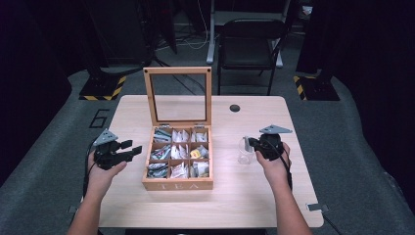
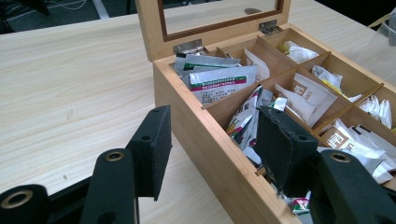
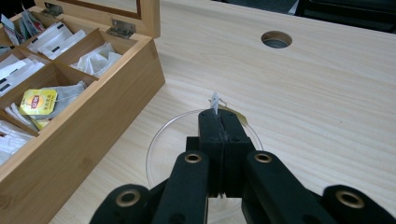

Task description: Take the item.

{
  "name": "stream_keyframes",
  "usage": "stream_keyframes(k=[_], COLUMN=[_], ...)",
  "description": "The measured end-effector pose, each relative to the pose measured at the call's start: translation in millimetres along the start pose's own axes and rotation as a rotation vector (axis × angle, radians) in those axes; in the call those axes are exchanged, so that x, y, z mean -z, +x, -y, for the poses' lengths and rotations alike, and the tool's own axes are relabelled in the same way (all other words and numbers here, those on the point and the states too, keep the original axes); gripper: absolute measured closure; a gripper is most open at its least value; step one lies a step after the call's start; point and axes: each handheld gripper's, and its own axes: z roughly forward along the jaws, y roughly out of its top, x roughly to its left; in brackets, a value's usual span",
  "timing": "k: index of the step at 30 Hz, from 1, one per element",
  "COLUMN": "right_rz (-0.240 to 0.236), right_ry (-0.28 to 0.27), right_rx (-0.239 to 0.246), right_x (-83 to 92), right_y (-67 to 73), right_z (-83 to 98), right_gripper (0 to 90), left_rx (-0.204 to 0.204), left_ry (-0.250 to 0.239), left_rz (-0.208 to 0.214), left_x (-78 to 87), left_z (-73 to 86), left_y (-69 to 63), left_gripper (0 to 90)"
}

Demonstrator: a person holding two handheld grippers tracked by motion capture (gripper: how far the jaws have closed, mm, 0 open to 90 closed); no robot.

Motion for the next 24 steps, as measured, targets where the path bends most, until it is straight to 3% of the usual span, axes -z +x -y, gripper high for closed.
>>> stream_keyframes(k=[11,13,17,24], right_rz=[-0.003,-0.005,-0.005,-0.009], right_ry=[0.040,0.045,0.039,0.030], right_rx=[0.012,0.006,-0.004,-0.010], right_x=[-8.0,-9.0,-8.3,-5.3], right_y=[-0.2,0.5,0.4,1.1], right_z=[5.4,5.8,5.9,4.8], right_gripper=[87.6,82.9,77.6,75.9], left_rx=[0.002,0.002,0.005,0.001], left_ry=[-0.002,-0.003,-0.004,0.003], left_rz=[-0.003,-0.003,-0.003,0.000], left_x=[0.6,0.6,1.1,1.4], left_z=[0.4,0.4,0.3,0.1], left_y=[1.1,1.1,1.3,1.8], left_gripper=[45.8,45.8,45.8,45.8])
